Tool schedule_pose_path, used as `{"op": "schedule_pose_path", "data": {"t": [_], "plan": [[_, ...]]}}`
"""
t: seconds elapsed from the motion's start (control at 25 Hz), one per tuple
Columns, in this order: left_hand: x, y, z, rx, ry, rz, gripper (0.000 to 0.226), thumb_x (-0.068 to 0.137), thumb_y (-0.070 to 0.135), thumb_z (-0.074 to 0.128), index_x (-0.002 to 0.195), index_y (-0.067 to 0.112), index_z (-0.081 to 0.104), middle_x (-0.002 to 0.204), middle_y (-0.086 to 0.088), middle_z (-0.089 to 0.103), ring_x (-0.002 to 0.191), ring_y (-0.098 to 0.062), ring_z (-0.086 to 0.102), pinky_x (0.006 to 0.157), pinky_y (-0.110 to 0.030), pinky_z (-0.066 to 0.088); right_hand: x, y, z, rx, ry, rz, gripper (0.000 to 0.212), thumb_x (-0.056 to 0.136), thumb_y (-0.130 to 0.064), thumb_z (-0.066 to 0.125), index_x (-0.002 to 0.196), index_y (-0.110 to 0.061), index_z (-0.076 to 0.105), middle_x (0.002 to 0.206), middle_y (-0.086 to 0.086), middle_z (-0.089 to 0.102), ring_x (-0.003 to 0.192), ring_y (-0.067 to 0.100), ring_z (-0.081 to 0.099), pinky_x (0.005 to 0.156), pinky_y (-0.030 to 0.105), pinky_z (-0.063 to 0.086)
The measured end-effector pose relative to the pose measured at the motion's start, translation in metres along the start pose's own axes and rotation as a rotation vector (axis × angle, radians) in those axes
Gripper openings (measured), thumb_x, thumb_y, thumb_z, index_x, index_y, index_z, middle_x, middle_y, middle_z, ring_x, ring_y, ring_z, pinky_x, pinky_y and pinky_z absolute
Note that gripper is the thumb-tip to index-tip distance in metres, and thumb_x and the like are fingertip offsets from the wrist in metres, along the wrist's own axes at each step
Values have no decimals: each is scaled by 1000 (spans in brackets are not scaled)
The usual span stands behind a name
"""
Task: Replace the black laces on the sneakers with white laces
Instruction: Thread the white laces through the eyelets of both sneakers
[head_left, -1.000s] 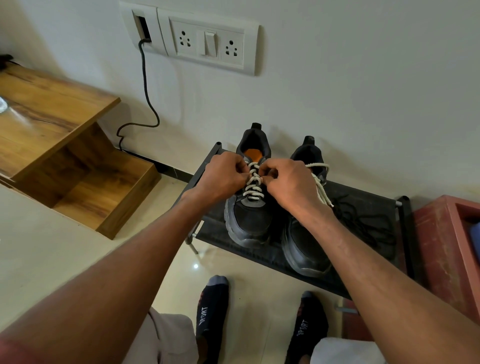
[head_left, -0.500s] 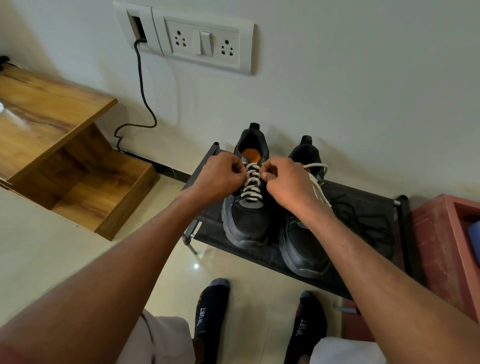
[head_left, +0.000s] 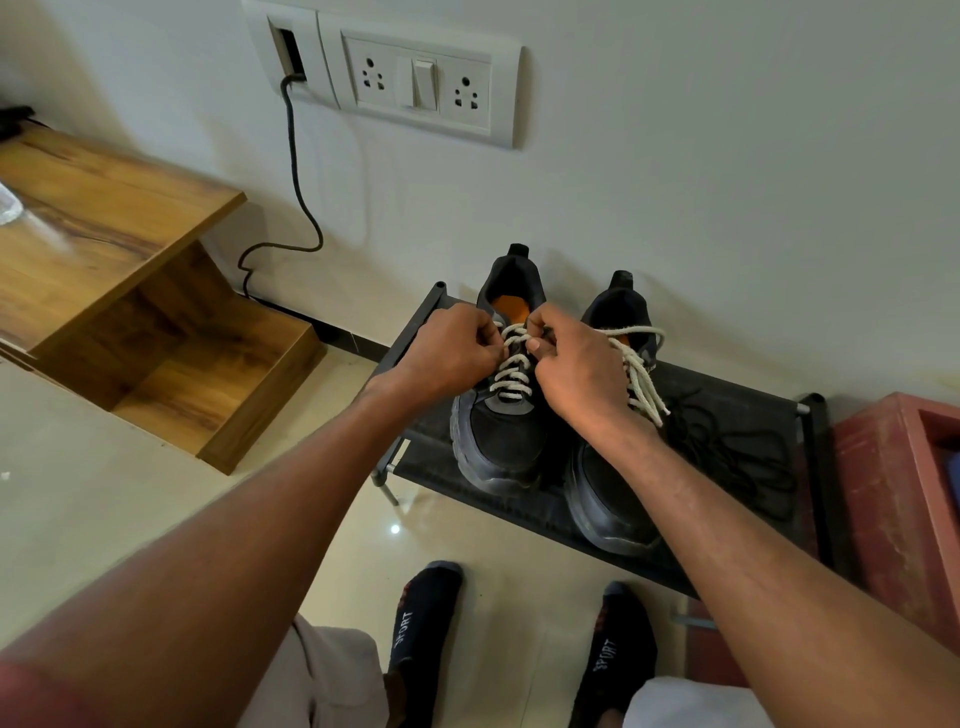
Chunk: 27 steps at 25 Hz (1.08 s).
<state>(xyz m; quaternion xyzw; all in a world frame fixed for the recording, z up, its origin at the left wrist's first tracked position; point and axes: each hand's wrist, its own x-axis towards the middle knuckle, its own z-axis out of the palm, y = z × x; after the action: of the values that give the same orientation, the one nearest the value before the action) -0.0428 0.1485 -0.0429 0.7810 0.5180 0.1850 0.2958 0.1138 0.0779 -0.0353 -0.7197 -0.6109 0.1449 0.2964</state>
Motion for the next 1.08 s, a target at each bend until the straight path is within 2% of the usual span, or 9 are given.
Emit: {"op": "schedule_pose_path", "data": {"t": [0.28,0.4,0.48,0.56,0.68,0.76,0.92,1.08], "plan": [[1,1,-3,-52,-3,-66,16,91,12,63,80,4,72,73,-11,73,67,-26,73,67,-47,63,4,3,-2,44,-33,6,9,102,-22,63,101,-29,57,82,-9,64,74,14,61,66,37,50],[0,4,-5,-109,23,-112,18,94,12,65,79,5,71,72,-11,73,66,-26,73,68,-44,65,7,4,-5,25,-85,0,18,99,-19,67,108,-25,53,81,-9,63,72,13,62,64,32,43],[-1,6,-5,-126,35,-121,16,95,12,67,79,9,70,71,-6,72,63,-22,72,67,-40,65,6,4,-7,-18,-118,-21,24,96,-18,70,111,-25,53,83,-8,63,76,15,63,66,32,43],[-1,6,-5,-147,40,-112,14,95,11,69,81,11,70,70,-2,71,60,-16,70,65,-33,62,5,4,-9,-28,-115,-27,22,94,-18,74,108,-25,58,88,-6,67,81,17,64,70,32,46],[-4,1,-4,-167,17,-81,13,93,17,77,84,11,70,74,-2,72,64,-15,71,65,-30,61,5,6,-8,0,-91,-3,13,91,-17,78,100,-22,70,90,-4,71,84,17,66,74,30,48],[-5,0,0,-158,41,-83,18,89,22,82,81,13,70,74,-1,73,66,-16,71,66,-33,62,5,6,-8,-5,-81,8,8,91,-20,79,98,-22,74,88,-5,72,84,16,67,74,28,46],[-3,1,6,-158,123,-117,19,89,18,77,74,18,66,74,0,71,71,-25,72,73,-50,63,3,5,-6,-28,-90,-16,9,93,-21,74,98,-28,70,85,-7,70,82,16,64,71,30,46],[-2,3,5,-238,126,-155,20,92,18,76,76,20,64,71,0,70,66,-23,71,73,-53,63,2,4,-4,-38,-68,-33,10,96,-22,70,98,-31,65,86,-7,68,81,19,63,70,32,46]]}}
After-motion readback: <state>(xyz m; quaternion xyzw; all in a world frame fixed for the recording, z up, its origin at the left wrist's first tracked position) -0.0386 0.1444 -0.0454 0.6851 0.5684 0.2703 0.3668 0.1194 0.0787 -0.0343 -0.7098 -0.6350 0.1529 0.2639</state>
